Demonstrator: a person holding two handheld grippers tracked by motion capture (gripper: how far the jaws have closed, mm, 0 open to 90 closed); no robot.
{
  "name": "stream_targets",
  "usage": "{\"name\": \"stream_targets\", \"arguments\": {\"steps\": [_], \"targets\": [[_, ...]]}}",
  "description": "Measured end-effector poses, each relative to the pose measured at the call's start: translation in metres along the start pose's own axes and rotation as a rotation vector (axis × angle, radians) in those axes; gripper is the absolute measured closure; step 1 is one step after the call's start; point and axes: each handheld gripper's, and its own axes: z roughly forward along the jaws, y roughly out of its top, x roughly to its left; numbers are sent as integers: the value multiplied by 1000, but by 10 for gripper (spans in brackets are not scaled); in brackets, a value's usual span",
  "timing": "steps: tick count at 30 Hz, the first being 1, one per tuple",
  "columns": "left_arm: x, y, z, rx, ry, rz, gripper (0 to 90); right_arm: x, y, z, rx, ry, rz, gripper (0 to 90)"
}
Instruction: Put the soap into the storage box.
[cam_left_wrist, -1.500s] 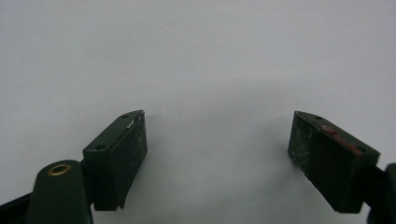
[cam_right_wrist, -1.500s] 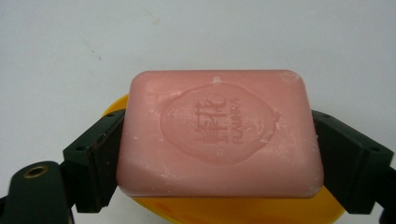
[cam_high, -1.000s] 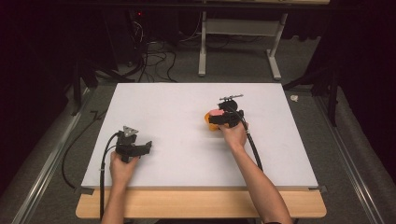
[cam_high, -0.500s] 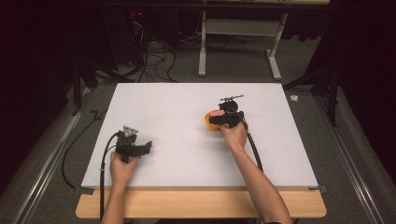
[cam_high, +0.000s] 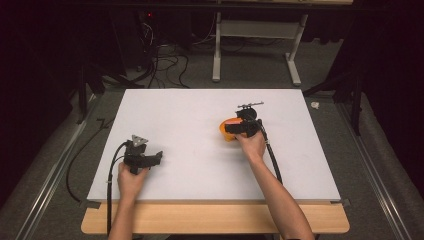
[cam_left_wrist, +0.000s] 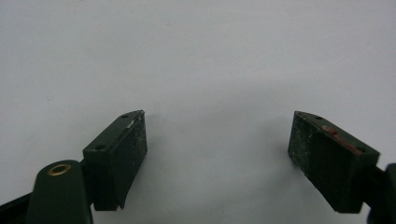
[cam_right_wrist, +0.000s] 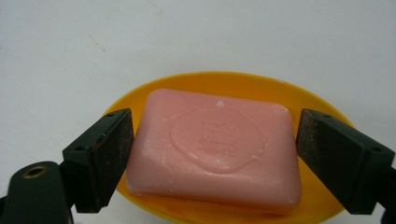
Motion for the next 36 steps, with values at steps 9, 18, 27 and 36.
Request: {"name": "stream_targets", "arguments": {"steps": [9, 18, 27, 36], "targets": [[0, 0, 0, 0, 0, 0, 199, -6, 3, -18, -60, 30, -5, 169], [0, 0, 0, 0, 0, 0, 199, -18, -1, -29, -91, 30, -28, 213], [0, 0, 0, -1, 1, -1, 199, -29, -3, -38, -110, 17, -48, 219], [0, 0, 0, -1, 1, -1, 199, -40, -7, -48, -137, 11, -48, 234]]}}
